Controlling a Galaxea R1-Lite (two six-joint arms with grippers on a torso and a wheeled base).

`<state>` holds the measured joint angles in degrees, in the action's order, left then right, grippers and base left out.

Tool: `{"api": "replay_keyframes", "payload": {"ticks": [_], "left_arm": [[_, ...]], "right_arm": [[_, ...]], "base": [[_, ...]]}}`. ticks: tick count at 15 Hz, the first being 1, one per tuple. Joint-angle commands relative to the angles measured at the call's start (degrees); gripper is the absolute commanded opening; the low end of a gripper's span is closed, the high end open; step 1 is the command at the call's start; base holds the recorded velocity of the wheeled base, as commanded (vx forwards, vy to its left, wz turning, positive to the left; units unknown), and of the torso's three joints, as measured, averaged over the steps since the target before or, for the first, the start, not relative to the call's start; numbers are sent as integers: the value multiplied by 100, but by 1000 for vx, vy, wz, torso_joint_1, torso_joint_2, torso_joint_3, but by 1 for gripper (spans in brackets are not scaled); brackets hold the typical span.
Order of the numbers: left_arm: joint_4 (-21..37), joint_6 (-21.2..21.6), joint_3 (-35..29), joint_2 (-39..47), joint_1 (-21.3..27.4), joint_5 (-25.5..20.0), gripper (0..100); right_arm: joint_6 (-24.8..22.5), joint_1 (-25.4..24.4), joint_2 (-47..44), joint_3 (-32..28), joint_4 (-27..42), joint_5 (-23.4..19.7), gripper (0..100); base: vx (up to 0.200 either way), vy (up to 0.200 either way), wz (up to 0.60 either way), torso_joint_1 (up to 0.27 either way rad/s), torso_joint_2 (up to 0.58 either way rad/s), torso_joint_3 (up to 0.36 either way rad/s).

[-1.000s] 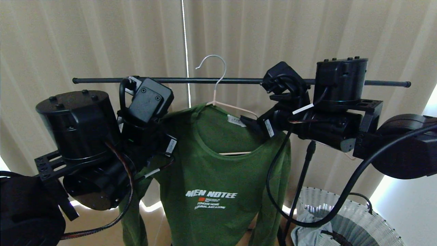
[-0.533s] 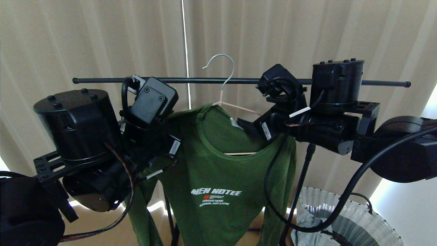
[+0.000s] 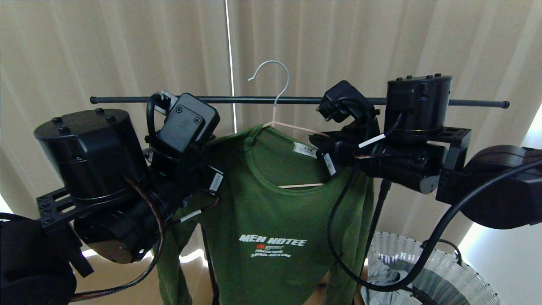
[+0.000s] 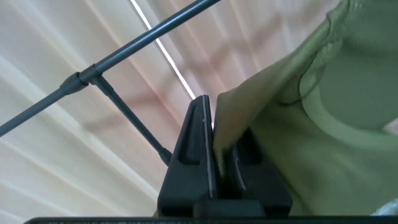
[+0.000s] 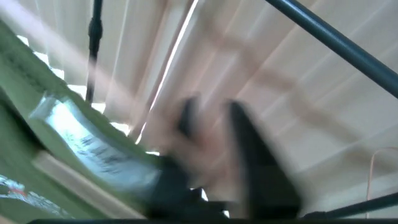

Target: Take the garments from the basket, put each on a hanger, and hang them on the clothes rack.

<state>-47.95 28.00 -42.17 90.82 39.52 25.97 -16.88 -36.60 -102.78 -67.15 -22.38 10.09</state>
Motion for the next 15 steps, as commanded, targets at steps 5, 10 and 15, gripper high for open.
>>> {"api": "replay_keyframes", "payload": {"ticks": [5,10,15], "left_arm": [[13,-5,-2,23,-41,14,0],[13,-40,24,6,-32,-197,100],[5,-418,622,-258,3,-1076,100]], "right_arm": [[10,3,39,9,-12,10,0],[10,30,337,193,-3,10,0],[18,636,1076,843,-12,10,0]], "base": [[0,0,0,0,0,0],[0,0,0,0,0,0],[0,0,0,0,0,0]]}}
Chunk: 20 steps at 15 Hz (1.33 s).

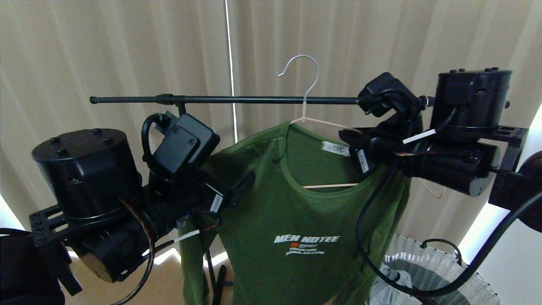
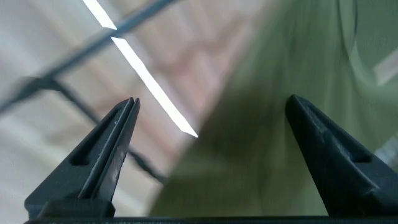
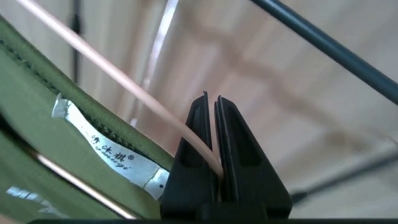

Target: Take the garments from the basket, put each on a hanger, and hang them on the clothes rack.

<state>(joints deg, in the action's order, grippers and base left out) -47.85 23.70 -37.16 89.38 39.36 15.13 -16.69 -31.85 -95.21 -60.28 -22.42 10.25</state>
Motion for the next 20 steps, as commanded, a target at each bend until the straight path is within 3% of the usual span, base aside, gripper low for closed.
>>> {"api": "replay_keyframes", "payload": {"ticks": [1,3,8,12,18,19,20], "left_arm": [[-5,-129,139,-158,19,-151,100],[-5,-199,174,-272,10,-414,100],[-5,-146,930,-457,-166,-397,100],[-5,-155,930,-211,-500,-388,100],[-5,-190,850,-167,-500,-379,100],[-5,-190,877,-167,-509,-379,0],[-5,-199,894,-184,-509,-379,0]], "right_arm": [[8,294,451,289,-8,-14,0],[25,478,776,632,-8,-58,0],[166,566,1048,816,-8,-76,0],[166,557,1171,913,-184,-85,0],[157,522,1206,939,-245,-85,0],[157,522,1206,939,-245,-85,0],[157,522,1206,939,-245,-76,0]], "base": [[0,0,0,0,0,0],[0,0,0,0,0,0],[0,0,0,0,0,0],[0,0,0,0,0,0],[0,0,0,0,0,0],[0,0,0,0,0,0],[0,0,0,0,0,0]]}}
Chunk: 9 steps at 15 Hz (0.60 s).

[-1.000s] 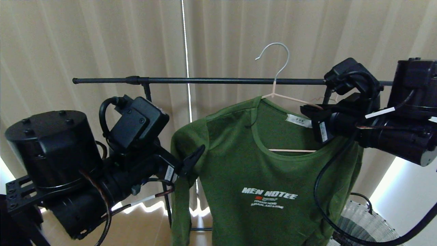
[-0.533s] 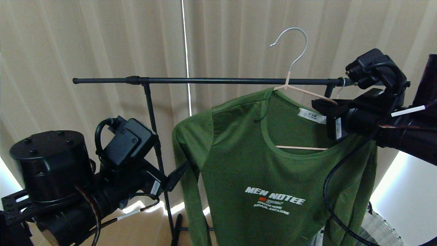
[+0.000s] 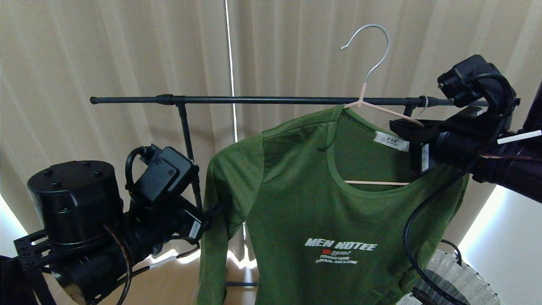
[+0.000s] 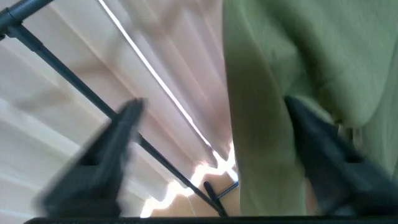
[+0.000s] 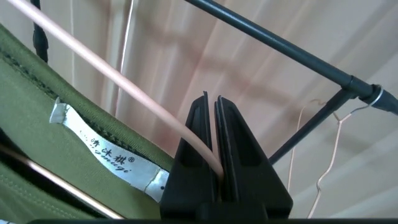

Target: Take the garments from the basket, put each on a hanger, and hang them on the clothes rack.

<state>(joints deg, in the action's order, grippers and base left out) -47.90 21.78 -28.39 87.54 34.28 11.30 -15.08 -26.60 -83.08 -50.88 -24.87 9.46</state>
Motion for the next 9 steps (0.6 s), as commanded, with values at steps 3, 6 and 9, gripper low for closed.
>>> {"api": "replay_keyframes", "payload": {"ticks": [3,6,9], "left_arm": [[0,54,71,-18,-317,83,0],[0,89,457,-246,-879,118,0],[0,72,484,-352,-932,118,0]], "right_arm": [[-21,6,11,8,8,38,0],[-21,190,125,87,17,65,0],[-21,208,116,96,17,65,0]], "base": [[0,0,0,0,0,0],[0,0,0,0,0,0],[0,0,0,0,0,0]]}}
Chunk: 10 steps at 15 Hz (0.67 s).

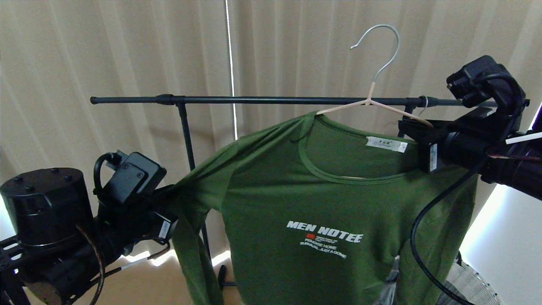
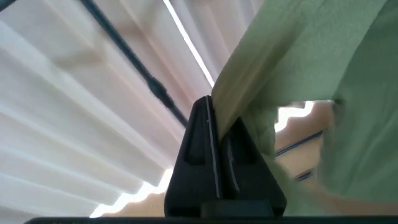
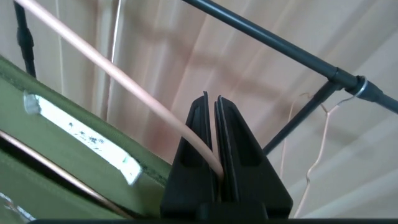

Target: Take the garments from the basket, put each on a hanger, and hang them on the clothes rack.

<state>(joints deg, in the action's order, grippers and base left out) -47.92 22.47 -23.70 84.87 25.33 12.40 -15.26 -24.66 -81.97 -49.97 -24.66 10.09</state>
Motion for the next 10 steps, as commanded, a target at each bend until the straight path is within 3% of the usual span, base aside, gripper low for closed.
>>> {"api": "replay_keyframes", "payload": {"ticks": [1,5,6,10], "left_arm": [[2,-23,-12,-85,-20,8,0],[11,-76,41,-137,7,26,0],[20,-111,120,-199,16,26,100],[11,-216,375,-542,60,-27,100]], "right_arm": [[-3,5,6,5,5,1,0],[-3,5,-3,5,49,1,0],[-3,5,-3,5,40,1,0],[-21,14,-38,-13,76,37,0]], "base": [[0,0,0,0,0,0],[0,0,0,0,0,0],[0,0,0,0,0,0],[0,0,0,0,0,0]]}}
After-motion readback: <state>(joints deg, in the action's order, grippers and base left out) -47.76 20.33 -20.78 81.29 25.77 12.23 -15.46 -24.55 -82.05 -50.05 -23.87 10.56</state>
